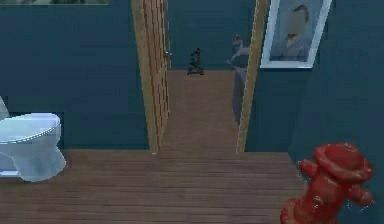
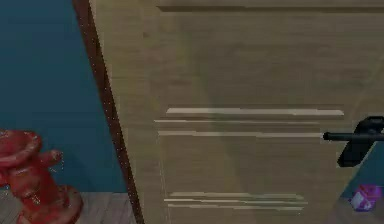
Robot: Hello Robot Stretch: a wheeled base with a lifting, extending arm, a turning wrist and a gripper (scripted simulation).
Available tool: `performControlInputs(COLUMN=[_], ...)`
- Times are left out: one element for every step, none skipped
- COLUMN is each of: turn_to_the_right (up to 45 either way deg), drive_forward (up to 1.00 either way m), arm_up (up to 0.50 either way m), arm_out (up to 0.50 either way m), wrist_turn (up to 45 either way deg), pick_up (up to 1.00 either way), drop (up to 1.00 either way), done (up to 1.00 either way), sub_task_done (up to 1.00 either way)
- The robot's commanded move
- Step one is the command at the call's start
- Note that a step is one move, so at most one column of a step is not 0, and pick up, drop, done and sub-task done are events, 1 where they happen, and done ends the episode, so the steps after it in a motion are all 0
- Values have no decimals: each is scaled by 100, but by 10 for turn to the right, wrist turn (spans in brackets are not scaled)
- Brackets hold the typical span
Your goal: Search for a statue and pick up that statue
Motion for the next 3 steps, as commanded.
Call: performControlInputs(turn_to_the_right=[0,0,0], drive_forward=[100,100,90], arm_up=[0,0,0], arm_out=[0,0,0], wrist_turn=[0,0,0], pick_up=[0,0,0], drop=[0,0,0], done=[0,0,0], sub_task_done=[0,0,0])
